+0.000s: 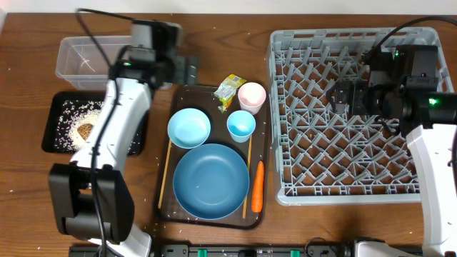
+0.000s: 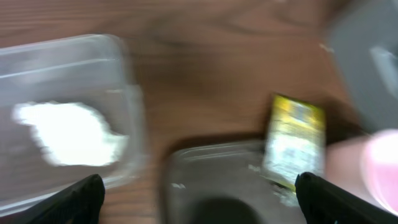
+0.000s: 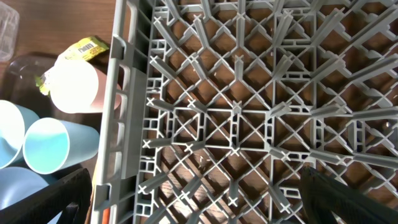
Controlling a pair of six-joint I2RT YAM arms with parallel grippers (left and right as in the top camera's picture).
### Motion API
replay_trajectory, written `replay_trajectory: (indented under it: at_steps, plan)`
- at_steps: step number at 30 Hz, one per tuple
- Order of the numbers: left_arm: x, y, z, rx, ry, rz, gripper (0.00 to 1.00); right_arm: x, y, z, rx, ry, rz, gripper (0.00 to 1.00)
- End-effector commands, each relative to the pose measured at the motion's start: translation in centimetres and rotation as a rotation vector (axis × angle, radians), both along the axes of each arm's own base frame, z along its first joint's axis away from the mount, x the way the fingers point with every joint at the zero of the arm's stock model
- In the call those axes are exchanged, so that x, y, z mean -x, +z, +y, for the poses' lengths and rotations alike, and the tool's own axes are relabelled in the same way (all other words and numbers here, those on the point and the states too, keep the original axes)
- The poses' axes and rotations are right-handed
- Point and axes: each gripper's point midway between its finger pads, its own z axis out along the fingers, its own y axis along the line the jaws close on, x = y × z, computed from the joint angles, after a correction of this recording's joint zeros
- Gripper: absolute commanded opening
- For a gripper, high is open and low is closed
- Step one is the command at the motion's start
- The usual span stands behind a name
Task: Sort waste into correct bins and load items into the dishwasher rack
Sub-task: 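Carry the tissue left over the clear plastic bin and release, then grasp the yellow snack wrapper on the tray with the left gripper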
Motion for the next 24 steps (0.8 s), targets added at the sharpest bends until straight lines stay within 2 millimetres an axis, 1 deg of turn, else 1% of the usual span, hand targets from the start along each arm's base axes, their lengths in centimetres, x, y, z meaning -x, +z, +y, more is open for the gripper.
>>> replay_trajectory:
  at_steps: [1, 3, 6, 12, 15, 24]
  plan:
    - [1.5, -2.5, -3.2, 0.004, -0.125, 0.067, 0.98, -0.2, -0.4, -0.3, 0.005, 0.001, 0.009, 0.99]
    - [1.9, -3.6, -4.4, -0.001, -0.151, 0.091, 0.98, -0.2, -0.5, -0.3, 0.005, 0.001, 0.013, 0.99]
    - [2.3, -4.8, -5.6, -0.006, -0.178, 0.118, 0.98, -0.3, -0.7, -0.3, 0.004, 0.001, 0.019, 0.99]
    - [3.1, -6.0, -7.3, -0.016, -0.218, 0.15, 0.98, -0.1, -1.2, -0.3, 0.003, 0.001, 0.045, 0.99]
    - [3.3, -6.1, -7.5, -0.017, -0.223, 0.154, 0.98, -0.1, -1.3, -0.3, 0.003, 0.001, 0.046, 0.99]
    - [3.6, -6.3, -7.4, -0.02, -0.223, 0.17, 0.98, -0.1, -1.3, -0.3, 0.003, 0.001, 0.047, 0.99]
